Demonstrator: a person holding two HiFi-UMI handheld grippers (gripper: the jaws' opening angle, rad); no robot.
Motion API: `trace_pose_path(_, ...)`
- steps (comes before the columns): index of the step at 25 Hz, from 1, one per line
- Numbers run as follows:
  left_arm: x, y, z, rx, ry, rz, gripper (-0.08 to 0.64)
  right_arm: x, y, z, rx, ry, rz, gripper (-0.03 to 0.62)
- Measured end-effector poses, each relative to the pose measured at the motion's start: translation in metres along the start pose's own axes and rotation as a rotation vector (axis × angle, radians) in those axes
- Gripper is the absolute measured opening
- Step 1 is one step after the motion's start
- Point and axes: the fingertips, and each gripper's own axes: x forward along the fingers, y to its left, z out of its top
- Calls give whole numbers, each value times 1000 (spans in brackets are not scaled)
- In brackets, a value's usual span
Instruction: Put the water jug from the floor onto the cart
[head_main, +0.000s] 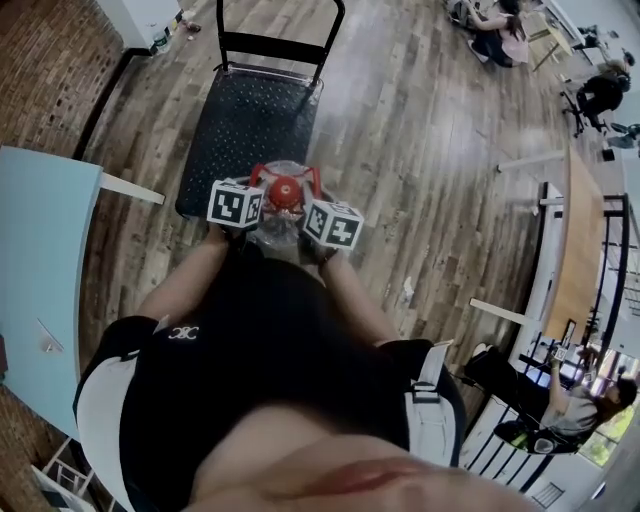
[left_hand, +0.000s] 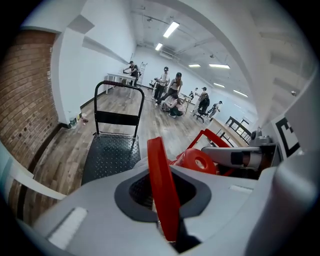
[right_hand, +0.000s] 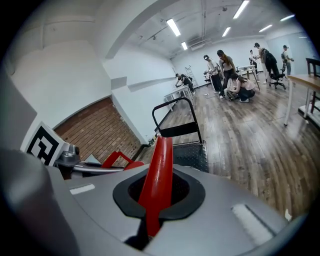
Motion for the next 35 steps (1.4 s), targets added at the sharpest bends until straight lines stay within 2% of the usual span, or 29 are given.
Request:
trace_pose_path(10,24,83,76,0,-23,-5,25,86,25,47,10,57,-28,15)
trace_pose_path(14,37,111,87,-40,-16,-27,14,107,33,57,8,83,-49,15)
trace_pose_path(19,51,120,105,-56,-27,-33,9,128,23,69,6,95,-54,15)
trace_pose_path(25,74,121,89,-154,9,-11,9,142,6,68,-9,173,-9,15)
trace_pose_path(29,88,124,88,-224,13,32,9,158,-6,69,-45,242,52,16)
trace_pose_path(35,107,122,76,-379,31,68,11,180,-27,70,-126,354,169,15)
